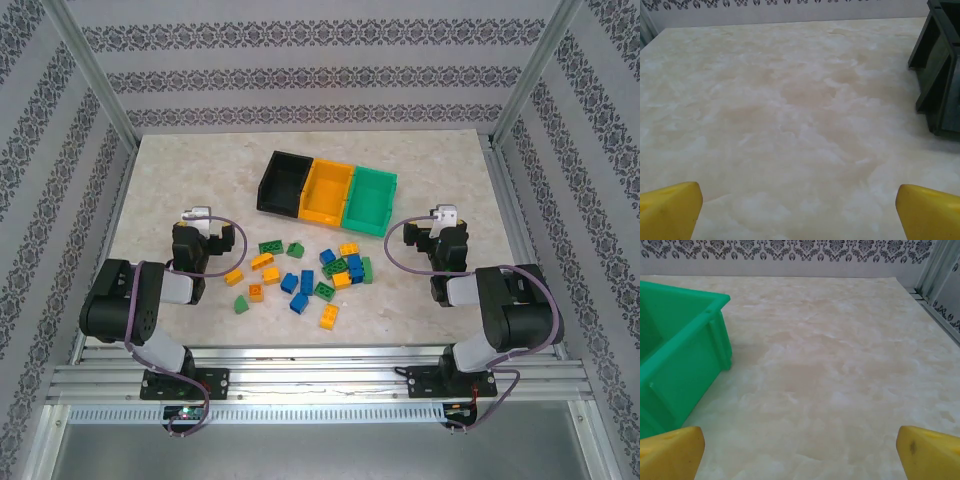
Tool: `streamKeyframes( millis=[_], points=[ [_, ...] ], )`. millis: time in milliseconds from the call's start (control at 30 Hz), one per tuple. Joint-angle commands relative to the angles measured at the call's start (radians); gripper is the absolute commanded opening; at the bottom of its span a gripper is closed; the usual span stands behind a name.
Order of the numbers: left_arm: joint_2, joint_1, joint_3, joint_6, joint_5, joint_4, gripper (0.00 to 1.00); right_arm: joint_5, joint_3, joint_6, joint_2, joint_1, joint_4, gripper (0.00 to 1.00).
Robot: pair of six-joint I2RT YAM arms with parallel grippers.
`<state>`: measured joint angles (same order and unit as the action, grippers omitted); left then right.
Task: Sort the legos into containers by color
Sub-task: Pick up the lego from the center of the table.
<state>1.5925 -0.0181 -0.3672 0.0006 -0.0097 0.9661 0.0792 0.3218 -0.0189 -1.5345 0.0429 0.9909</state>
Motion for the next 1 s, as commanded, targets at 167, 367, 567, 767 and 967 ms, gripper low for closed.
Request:
streamKeyframes(
  millis=[167, 367, 567, 767, 967],
  points=[
    [-0.003, 0.011, -0.010, 0.022, 0.038, -0.004, 0.99, -0.025, 0.016, 0.007, -0.005, -0.003, 0.008, 0.98],
    [-0.003, 0.010, -0.013, 0.022, 0.046, -0.008, 0.99, -0.027, 0.015, 0.007, -0.005, -0.004, 0.005, 0.98],
    [-0.002, 0.010, -0.012, 0.022, 0.043, -0.007, 0.99, -0.030, 0.016, 0.007, -0.005, -0.005, 0.003, 0.98],
    [-0.002, 0.010, -0.013, 0.022, 0.041, -0.008, 0.99, -0.029, 0.016, 0.007, -0.004, -0.006, 0.005, 0.98],
    [-0.002, 0.010, -0.015, 0.021, 0.034, -0.012, 0.99, -0.029, 0.016, 0.007, -0.004, -0.005, 0.005, 0.98]
  ],
)
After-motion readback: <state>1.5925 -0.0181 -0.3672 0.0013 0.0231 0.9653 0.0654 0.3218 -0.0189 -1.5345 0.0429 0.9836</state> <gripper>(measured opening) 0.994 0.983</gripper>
